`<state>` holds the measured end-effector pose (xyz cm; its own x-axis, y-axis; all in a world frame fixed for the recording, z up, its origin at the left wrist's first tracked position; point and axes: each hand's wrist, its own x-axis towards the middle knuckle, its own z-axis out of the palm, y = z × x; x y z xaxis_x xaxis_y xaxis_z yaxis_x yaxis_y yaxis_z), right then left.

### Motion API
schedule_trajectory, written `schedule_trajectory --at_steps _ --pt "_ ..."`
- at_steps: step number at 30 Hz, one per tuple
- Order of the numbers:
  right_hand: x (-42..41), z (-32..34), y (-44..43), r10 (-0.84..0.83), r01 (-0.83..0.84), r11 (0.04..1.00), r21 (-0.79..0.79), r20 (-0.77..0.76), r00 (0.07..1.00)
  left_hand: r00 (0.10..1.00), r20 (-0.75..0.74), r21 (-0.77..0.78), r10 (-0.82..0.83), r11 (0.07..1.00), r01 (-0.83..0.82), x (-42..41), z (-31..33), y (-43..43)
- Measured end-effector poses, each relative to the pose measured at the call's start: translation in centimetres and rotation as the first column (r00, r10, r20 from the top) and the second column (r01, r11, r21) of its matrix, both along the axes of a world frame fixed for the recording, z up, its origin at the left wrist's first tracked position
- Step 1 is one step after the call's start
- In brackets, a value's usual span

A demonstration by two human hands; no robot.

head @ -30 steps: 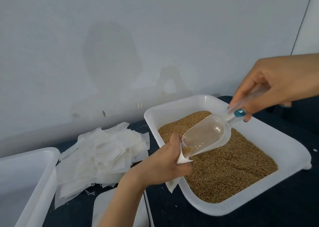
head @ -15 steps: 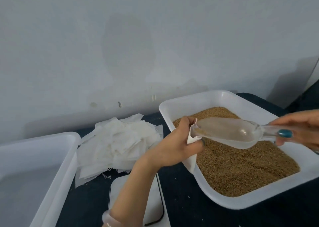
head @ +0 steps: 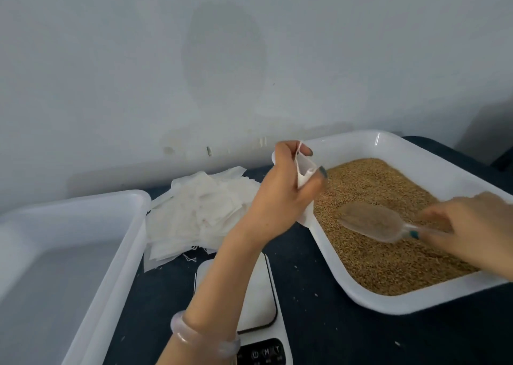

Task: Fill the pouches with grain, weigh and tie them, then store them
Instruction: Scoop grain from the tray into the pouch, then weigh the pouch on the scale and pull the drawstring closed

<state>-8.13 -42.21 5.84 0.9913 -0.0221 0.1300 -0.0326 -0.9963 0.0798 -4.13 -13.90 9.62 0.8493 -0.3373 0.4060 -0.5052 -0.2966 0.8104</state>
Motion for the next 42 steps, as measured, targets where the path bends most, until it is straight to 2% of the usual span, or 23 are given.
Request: schedule_trajectory --at_steps 1,2,3,4,5,6,8,10,12,15,17,21,23,26,29,31,34,39,42 --pt "-0.3 0.6 1.6 0.006 -0.001 0.998 -0.062 0.07 0.997 0.999 0.048 0.007 0.027 1.0 -0.027 -0.3 0.3 0.1" --pt "-0.7 1.1 3.4 0.07 -0.067 0.997 -0.027 0.144 0.987 0.995 0.087 0.022 0.044 0.999 -0.047 -0.6 0.6 0.2" --pt "-1.4 1.9 5.8 0.156 -0.176 0.979 0.101 0.178 0.972 0.993 0.11 0.039 0.05 0.998 -0.054 -0.9 0.9 0.3" --pt "-2.2 2.8 8.3 0.25 -0.304 0.906 0.294 0.206 0.946 0.993 0.113 0.048 0.046 0.998 -0.051 -1.2 1.1 0.3" --pt "-2.8 3.4 10.6 0.331 -0.402 0.793 0.458 0.231 0.915 0.995 0.096 0.045 0.035 0.998 -0.04 -1.5 1.2 0.4" --pt "-3.1 3.7 12.3 0.377 -0.462 0.687 0.561 0.268 0.887 0.998 0.06 0.03 0.019 0.999 -0.021 -1.9 1.4 0.4" --pt "-3.2 3.8 14.8 0.337 -0.501 0.577 0.645 0.371 0.865 1.0 0.001 0.017 0.018 1.0 -0.018 -2.4 1.9 0.5" --pt "-3.2 4.2 16.0 0.24 -0.52 0.532 0.668 0.47 0.85 0.997 -0.016 0.02 0.069 0.997 -0.069 -2.7 2.3 0.5" --pt "-3.1 4.6 16.2 0.181 -0.544 0.492 0.68 0.531 0.828 0.993 -0.047 -0.059 0.105 0.992 -0.108 -3.1 2.9 0.6" --pt "-2.9 4.8 15.9 0.171 -0.584 0.451 0.675 0.577 0.799 0.988 -0.117 -0.213 0.102 0.969 -0.125 -3.9 3.7 0.5" --pt "-2.6 4.8 15.6 0.174 -0.6 0.42 0.681 0.588 0.79 0.979 -0.177 -0.24 0.1 0.96 -0.141 -4.1 4.1 0.4" --pt "-2.1 4.8 14.8 0.115 -0.581 0.411 0.702 0.593 0.797 0.977 -0.18 -0.235 0.111 0.96 -0.153 -4.1 4.3 0.0" --pt "-1.9 5.2 14.5 0.095 -0.576 0.408 0.709 0.595 0.798 0.986 -0.151 -0.198 0.075 0.975 -0.105 -4.1 4.1 0.2" --pt "-1.6 5.9 14.3 0.128 -0.562 0.435 0.703 0.57 0.812 0.99 -0.14 -0.11 -0.004 0.994 -0.012 -4.0 2.7 2.3" --pt "-1.6 5.8 14.7 0.197 -0.548 0.469 0.692 0.523 0.829 0.98 -0.194 -0.104 -0.053 0.994 0.033 -4.2 1.0 5.1" --pt "-1.6 5.5 15.2 0.23 -0.542 0.481 0.689 0.497 0.837 0.971 -0.239 -0.104 -0.028 0.995 0.003 -4.2 0.0 6.5" --pt "-1.7 5.2 16.0 0.251 -0.546 0.475 0.69 0.489 0.836 0.973 -0.218 -0.097 0.073 0.991 -0.097 -4.6 -0.5 7.6" --pt "-1.7 5.5 17.3 0.24 -0.565 0.373 0.736 0.512 0.825 0.972 -0.137 -0.104 0.191 0.973 -0.206 -5.3 0.9 8.7" --pt "-1.7 5.5 17.6 0.301 -0.557 0.347 0.754 0.474 0.828 0.971 -0.061 -0.119 0.23 0.964 -0.236 -5.8 2.2 9.2"
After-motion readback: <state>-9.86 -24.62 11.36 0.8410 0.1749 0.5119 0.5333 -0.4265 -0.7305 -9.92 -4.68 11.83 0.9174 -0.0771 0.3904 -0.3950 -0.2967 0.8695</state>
